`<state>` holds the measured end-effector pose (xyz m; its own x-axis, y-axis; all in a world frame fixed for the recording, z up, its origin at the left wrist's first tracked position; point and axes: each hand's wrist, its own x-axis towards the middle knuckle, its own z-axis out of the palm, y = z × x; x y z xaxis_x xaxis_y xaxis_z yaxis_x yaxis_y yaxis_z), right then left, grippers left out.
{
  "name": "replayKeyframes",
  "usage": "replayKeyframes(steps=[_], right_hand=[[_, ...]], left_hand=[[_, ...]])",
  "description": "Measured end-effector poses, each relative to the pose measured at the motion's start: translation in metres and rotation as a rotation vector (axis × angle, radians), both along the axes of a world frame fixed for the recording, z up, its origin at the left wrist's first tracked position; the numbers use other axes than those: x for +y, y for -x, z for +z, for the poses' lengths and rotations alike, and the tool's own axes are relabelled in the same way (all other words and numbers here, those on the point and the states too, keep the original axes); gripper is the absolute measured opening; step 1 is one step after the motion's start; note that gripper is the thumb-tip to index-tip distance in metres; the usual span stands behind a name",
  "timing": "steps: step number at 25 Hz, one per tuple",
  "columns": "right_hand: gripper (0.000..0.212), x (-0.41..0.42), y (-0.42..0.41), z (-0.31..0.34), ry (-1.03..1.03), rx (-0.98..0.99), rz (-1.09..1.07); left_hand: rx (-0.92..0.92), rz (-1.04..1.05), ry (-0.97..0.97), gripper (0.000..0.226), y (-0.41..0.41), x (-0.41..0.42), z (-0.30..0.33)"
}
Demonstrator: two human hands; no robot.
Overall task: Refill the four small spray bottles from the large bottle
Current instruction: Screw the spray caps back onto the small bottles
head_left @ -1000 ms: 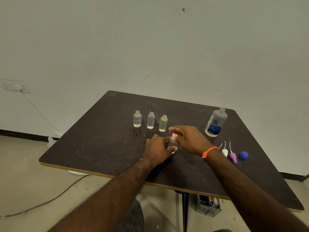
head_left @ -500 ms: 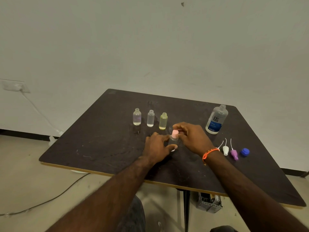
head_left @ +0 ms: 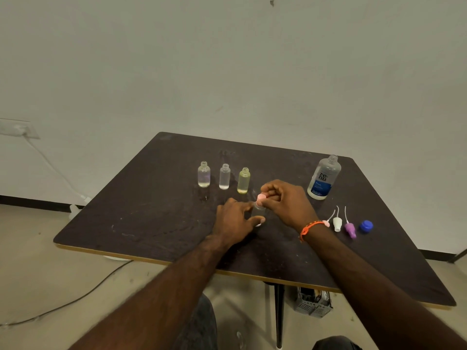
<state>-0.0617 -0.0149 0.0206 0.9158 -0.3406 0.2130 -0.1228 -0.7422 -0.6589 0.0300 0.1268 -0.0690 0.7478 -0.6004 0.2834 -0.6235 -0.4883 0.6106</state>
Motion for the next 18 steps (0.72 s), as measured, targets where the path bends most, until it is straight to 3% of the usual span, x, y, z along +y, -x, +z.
replayKeyframes(steps=[2, 4, 6, 9, 14, 18], right_hand=[[0.054, 0.006, -0.001, 0.000, 0.052, 0.035, -0.021], [0.071, 0.010, 0.000, -0.003, -0.026, 0.038, 0.070], [0.059, 0.008, 0.000, -0.002, -0.094, 0.033, 0.153], [0.043, 0.006, 0.001, -0.002, -0.079, -0.009, 0.073], [0.045, 0.007, 0.000, 0.006, 0.104, 0.066, 0.032], [0.032, 0.003, 0.001, 0.004, 0.026, 0.077, 0.107]], left_hand=[[0.022, -0.003, 0.018, 0.036, 0.001, 0.001, 0.001], [0.028, -0.006, 0.024, 0.033, 0.001, 0.001, 0.000], [0.016, -0.004, 0.006, 0.041, 0.000, 0.001, 0.000], [-0.004, -0.003, -0.003, 0.043, -0.002, -0.001, -0.004], [0.011, -0.003, 0.014, 0.058, -0.003, -0.002, -0.007], [0.008, -0.002, 0.008, 0.049, -0.004, -0.003, -0.009]])
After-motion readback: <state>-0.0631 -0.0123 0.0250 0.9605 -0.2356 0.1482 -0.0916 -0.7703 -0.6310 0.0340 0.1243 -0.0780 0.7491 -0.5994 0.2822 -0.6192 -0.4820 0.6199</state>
